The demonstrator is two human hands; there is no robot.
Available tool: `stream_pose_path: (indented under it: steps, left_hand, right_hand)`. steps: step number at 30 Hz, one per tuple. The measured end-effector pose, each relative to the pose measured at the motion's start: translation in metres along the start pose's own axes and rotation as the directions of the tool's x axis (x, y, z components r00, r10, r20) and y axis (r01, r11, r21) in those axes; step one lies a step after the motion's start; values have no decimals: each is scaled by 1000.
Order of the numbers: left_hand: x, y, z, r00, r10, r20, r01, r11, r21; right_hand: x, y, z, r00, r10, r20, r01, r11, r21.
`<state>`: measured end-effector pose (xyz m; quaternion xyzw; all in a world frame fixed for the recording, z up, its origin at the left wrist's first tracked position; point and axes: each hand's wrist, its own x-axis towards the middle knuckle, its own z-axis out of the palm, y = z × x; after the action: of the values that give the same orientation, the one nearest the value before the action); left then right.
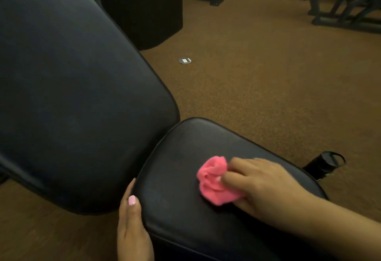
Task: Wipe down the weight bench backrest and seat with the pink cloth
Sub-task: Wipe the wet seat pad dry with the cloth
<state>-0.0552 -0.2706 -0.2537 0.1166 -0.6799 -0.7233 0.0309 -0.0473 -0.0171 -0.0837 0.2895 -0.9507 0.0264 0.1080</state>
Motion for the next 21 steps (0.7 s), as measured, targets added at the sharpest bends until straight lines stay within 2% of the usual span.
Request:
stream_pose_path:
  steps: [5,7,10,12,14,17,21]
  left_hand:
    - [-2,5,0,1000,-7,-6,7,1000,9]
    - [-7,7,0,1000,9,-18,-8,999,44]
    - [-13,8,2,999,14,-39,-10,995,96]
    - [-15,15,4,999,2,-38,0,998,58]
    - [-13,21,5,1000,-9,-29,9,1000,-7]
    - [-13,29,5,999,-6,-33,5,1000,-30]
    - [-21,33,8,999,5,-51,-4,1000,17]
  right_hand:
    - [28,41,3,964,267,-8,-267,960,-85]
    - [51,38,13,954,291,-64,-296,953,-73]
    - [64,10,18,986,139,-87,-142,990,-27]
    - [52,-1,12,1000,24,-7,-24,1000,13]
    - [35,5,10,999,-23,29,23,1000,5]
    - [34,31,3,994,103,39,-100,992,-77]
    - [83,55,17,932,362,16,-355,923,-150]
